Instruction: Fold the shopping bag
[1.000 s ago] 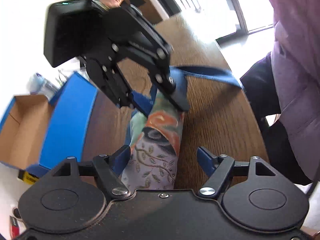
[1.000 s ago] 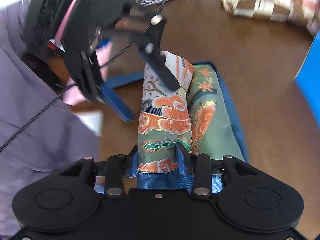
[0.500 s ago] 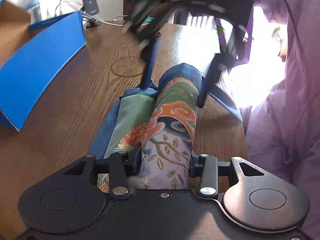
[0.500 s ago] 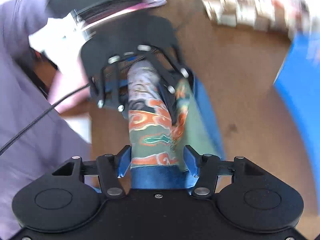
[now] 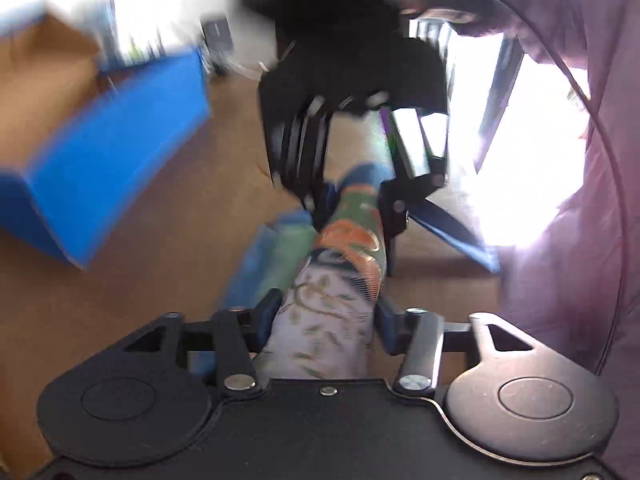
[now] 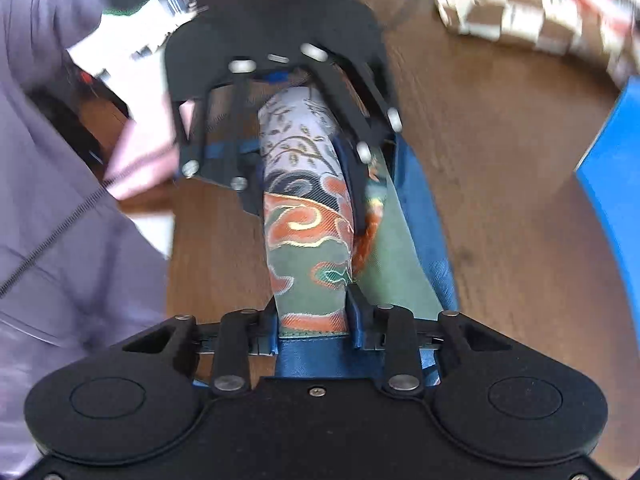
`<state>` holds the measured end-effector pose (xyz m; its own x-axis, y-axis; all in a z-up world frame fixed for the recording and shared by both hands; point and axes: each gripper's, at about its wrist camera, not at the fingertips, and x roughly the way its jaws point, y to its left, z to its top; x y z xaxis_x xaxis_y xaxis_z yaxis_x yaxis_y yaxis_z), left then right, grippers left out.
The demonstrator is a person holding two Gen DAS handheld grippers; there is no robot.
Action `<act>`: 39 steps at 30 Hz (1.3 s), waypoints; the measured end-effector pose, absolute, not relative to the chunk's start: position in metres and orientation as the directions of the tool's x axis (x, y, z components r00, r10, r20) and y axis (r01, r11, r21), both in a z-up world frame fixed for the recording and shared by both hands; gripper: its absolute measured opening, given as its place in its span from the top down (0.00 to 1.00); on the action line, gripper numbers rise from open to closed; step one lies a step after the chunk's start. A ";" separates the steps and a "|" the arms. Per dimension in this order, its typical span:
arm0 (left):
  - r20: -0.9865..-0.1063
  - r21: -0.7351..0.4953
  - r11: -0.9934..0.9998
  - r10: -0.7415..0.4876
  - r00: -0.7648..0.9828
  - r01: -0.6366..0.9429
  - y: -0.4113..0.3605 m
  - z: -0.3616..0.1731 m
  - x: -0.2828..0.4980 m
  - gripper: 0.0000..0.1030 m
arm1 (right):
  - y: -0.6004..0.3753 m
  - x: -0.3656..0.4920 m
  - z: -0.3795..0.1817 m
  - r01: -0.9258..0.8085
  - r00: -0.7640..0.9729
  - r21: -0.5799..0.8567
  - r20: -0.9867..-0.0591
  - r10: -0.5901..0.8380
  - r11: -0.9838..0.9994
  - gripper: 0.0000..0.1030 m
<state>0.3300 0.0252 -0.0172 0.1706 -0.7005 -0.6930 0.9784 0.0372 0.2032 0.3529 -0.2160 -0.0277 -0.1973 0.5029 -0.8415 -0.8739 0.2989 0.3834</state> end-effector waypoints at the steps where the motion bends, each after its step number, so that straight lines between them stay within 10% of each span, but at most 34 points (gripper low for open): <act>1: -0.657 0.328 0.027 -0.711 0.249 0.944 0.028 -0.010 0.313 0.42 | -0.214 0.364 -0.034 -0.852 -0.235 0.429 -0.825 0.513 0.299 0.68; 8: -0.619 0.697 -0.186 -0.644 0.449 0.693 0.005 -0.054 0.258 0.42 | -0.230 0.417 -0.067 -0.685 -0.424 0.675 -0.676 0.603 0.274 0.69; 17: -0.697 0.585 -0.150 -0.596 0.399 0.797 -0.015 -0.067 0.282 0.44 | -0.249 0.421 -0.070 -0.633 -0.394 0.708 -0.643 0.657 0.313 0.71; 26: -0.745 0.360 -0.039 -0.613 0.262 0.932 -0.015 -0.051 0.317 0.44 | -0.266 0.358 0.001 -0.883 0.127 0.144 -0.843 0.523 0.447 0.46; 31: -0.768 0.272 -0.019 -0.607 0.205 0.962 -0.024 -0.053 0.334 0.44 | -0.224 0.258 0.003 -0.850 0.511 -0.390 -0.773 0.376 0.353 0.30; 39: -0.772 0.199 -0.006 -0.617 0.153 0.980 -0.026 -0.053 0.346 0.43 | -0.158 0.221 -0.043 -0.743 0.666 -0.608 -0.710 0.226 0.278 0.30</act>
<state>0.3455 -0.0256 -0.0530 0.1528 -0.6169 -0.7721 0.9800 -0.0062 0.1989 0.2205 -0.1585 -0.0429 0.6664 0.2263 -0.7105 -0.7432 0.2781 -0.6085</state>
